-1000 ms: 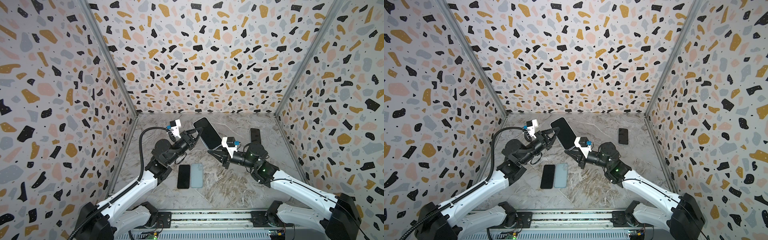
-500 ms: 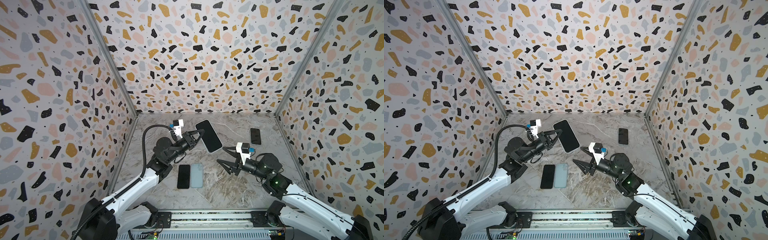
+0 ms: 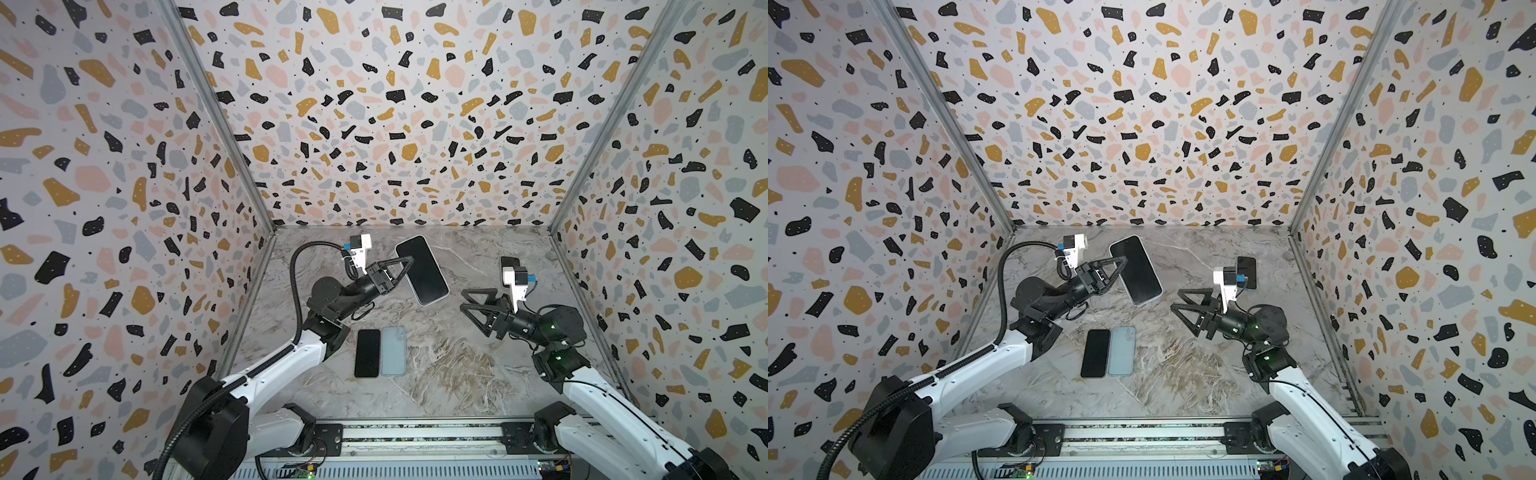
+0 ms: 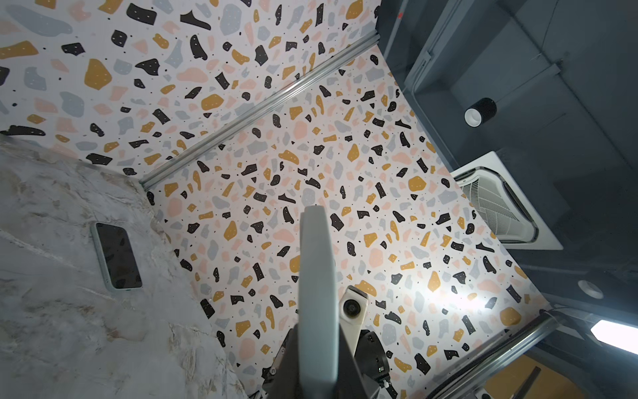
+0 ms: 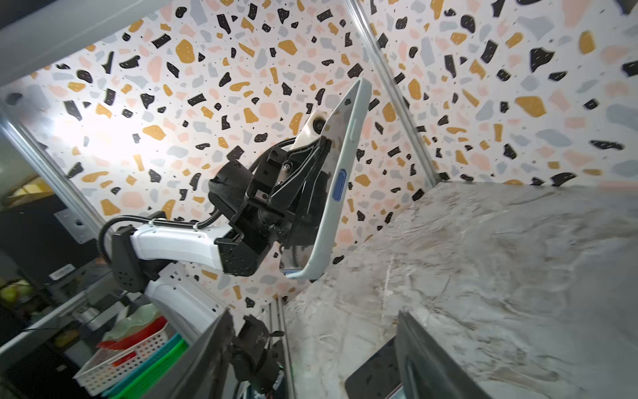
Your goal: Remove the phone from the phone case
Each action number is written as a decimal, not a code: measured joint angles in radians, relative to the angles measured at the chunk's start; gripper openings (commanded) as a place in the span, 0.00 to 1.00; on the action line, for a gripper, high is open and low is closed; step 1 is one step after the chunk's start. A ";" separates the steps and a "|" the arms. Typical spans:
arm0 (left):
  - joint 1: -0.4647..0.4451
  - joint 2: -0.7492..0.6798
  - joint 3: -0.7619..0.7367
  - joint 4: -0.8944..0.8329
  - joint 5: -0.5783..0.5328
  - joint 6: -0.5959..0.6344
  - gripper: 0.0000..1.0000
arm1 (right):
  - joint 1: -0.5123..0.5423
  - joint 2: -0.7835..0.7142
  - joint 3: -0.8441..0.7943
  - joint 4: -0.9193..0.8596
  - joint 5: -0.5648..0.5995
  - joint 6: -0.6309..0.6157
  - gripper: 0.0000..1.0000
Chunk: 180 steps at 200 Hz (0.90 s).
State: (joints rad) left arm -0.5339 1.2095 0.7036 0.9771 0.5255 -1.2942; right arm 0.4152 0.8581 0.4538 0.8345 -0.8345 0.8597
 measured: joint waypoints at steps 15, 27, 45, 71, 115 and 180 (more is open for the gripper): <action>0.000 0.002 -0.002 0.024 0.010 -0.002 0.00 | 0.009 0.027 0.000 0.073 -0.022 0.055 0.73; -0.001 0.009 -0.002 0.042 0.014 -0.002 0.00 | 0.021 0.048 0.000 0.128 -0.031 0.086 0.71; -0.006 0.019 -0.002 0.064 0.017 -0.004 0.00 | 0.045 0.081 0.004 0.186 -0.038 0.118 0.64; -0.014 0.033 -0.004 0.090 0.022 -0.010 0.00 | 0.061 0.130 0.012 0.244 -0.047 0.148 0.57; -0.028 0.034 -0.004 0.113 0.038 -0.011 0.00 | 0.062 0.190 0.031 0.312 -0.049 0.177 0.47; -0.032 0.033 -0.007 0.126 0.043 -0.014 0.00 | 0.072 0.231 0.040 0.404 -0.057 0.216 0.22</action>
State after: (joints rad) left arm -0.5663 1.2427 0.6964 1.1030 0.5682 -1.3083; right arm 0.4870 1.0893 0.4942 1.2388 -0.8917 1.0760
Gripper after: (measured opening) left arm 0.122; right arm 0.258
